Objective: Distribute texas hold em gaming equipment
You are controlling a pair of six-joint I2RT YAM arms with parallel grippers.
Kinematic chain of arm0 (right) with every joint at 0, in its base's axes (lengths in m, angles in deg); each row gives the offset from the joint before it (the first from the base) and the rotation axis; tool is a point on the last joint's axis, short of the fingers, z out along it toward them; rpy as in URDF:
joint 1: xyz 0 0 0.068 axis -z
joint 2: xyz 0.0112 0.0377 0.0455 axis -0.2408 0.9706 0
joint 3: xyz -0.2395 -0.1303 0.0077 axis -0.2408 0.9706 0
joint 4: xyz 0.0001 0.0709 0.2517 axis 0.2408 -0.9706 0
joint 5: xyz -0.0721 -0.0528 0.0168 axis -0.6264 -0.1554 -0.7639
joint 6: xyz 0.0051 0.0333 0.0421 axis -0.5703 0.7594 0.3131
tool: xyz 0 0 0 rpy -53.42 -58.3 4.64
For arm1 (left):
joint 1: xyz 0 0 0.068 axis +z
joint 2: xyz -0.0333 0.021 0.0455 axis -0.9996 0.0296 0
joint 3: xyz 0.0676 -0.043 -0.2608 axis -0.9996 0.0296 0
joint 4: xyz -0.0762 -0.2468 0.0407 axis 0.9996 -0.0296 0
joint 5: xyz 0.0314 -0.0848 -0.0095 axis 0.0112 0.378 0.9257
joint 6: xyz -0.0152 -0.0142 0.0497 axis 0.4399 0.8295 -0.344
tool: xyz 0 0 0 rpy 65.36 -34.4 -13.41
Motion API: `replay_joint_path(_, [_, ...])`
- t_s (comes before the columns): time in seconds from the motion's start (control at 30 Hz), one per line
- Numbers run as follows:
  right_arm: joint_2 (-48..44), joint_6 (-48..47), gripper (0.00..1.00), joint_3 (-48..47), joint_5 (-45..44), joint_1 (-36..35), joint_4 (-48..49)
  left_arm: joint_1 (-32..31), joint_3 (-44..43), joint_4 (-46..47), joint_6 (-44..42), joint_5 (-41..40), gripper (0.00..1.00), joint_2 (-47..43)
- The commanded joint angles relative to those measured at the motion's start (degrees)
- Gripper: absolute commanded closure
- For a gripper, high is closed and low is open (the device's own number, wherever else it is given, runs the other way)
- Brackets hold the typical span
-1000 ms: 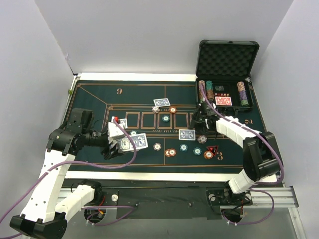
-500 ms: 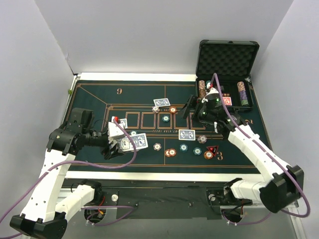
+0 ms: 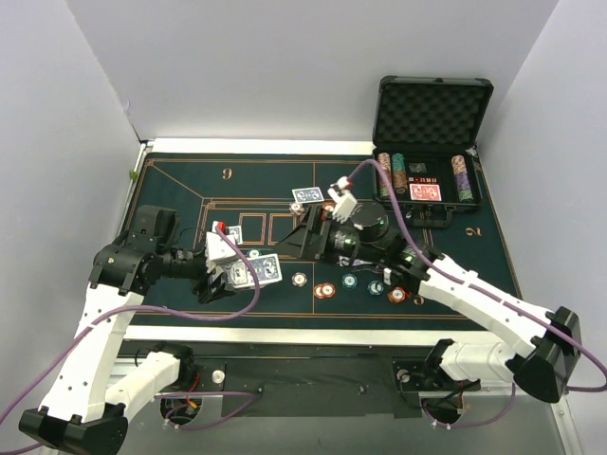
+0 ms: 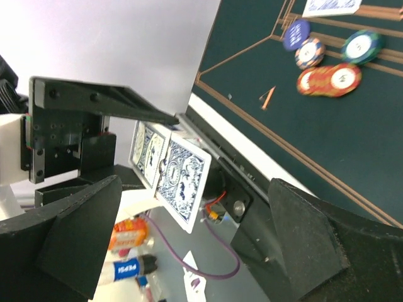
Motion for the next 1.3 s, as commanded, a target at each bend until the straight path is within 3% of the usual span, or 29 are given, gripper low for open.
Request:
replay_joint_path(0.0, [4.2, 3.38, 0.05, -0.86, 1.61, -4.09, 7.33, 0.26, -1.72, 2.48, 0.41, 2.72, 0.65, -0.41])
replay_joint_path(0.27, [8.69, 5.66, 0.15, -1.3, 1.18, -8.32, 11.37, 0.26, -1.64, 2.75, 0.5, 2.81, 0.65, -0.76])
replay_joint_path(0.43, [8.78, 6.81, 0.31, 0.19, 1.09, -8.33, 12.78, 0.26, -1.55, 2.84, 0.5, 2.81, 0.65, -0.94])
replay_joint_path(0.6, [8.96, 8.65, 0.54, 2.03, 1.18, -8.06, 14.62, 0.26, -1.64, 3.19, 0.85, 2.98, 0.65, -1.03])
replay_joint_path(1.27, [2.46, 8.57, 0.75, 7.58, 1.26, -4.11, 11.99, 0.26, -2.34, 3.89, 1.73, 3.07, 0.65, -1.03])
